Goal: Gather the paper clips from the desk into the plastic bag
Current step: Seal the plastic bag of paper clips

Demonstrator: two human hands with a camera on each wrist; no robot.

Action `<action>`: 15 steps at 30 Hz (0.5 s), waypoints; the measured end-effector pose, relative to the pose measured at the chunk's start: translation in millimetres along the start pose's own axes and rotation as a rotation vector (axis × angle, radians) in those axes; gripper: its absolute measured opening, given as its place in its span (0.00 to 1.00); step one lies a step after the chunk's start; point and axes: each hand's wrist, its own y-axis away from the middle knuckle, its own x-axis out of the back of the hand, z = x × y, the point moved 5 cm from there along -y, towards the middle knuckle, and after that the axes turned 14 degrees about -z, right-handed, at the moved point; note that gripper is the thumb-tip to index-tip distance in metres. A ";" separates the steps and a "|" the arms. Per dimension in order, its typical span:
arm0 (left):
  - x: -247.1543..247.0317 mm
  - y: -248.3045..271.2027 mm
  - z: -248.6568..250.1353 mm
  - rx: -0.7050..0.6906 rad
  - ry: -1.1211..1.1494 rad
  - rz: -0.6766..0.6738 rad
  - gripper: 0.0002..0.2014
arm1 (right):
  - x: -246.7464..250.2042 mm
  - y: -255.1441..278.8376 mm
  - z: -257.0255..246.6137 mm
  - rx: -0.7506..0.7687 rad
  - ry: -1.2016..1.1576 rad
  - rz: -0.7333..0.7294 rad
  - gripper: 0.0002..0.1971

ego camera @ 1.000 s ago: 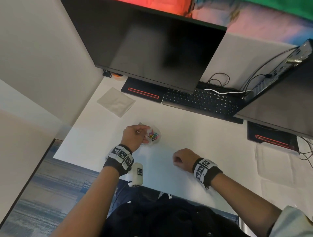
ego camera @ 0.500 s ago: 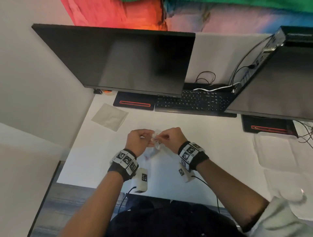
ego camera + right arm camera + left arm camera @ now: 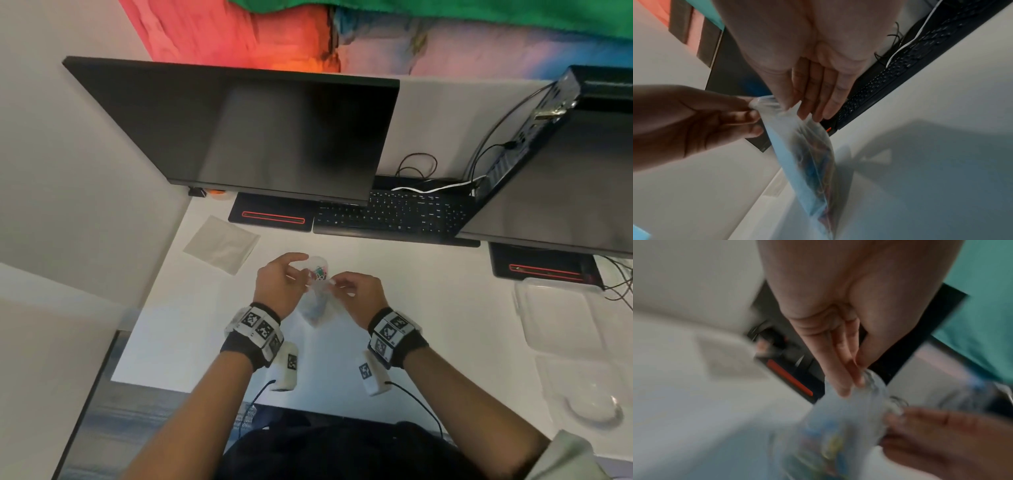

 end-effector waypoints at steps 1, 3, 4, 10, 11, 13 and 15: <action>0.4 0.1 7.2 -0.074 -0.264 0.013 0.13 | 2.6 1.0 -1.0 0.012 0.003 -0.010 0.04; -5.2 -1.8 17.6 -0.230 -0.499 -0.024 0.14 | 8.1 2.6 -4.8 0.037 -0.008 -0.027 0.04; -9.5 -4.4 20.7 -0.287 -0.488 -0.080 0.13 | 9.8 3.6 -7.4 0.052 -0.012 -0.038 0.04; -28.1 -24.6 27.7 -0.427 -0.475 -0.291 0.06 | 20.2 7.2 -6.8 0.055 -0.096 -0.020 0.05; -30.3 -26.5 29.4 -0.435 -0.498 -0.319 0.06 | 21.4 8.2 -3.8 0.038 -0.098 -0.012 0.05; -36.4 -30.4 31.5 -0.456 -0.579 -0.375 0.07 | 22.9 9.3 1.1 -0.003 -0.083 0.003 0.04; -40.0 -36.4 31.0 -0.451 -0.658 -0.419 0.09 | 27.0 8.4 6.0 -0.064 -0.097 0.042 0.04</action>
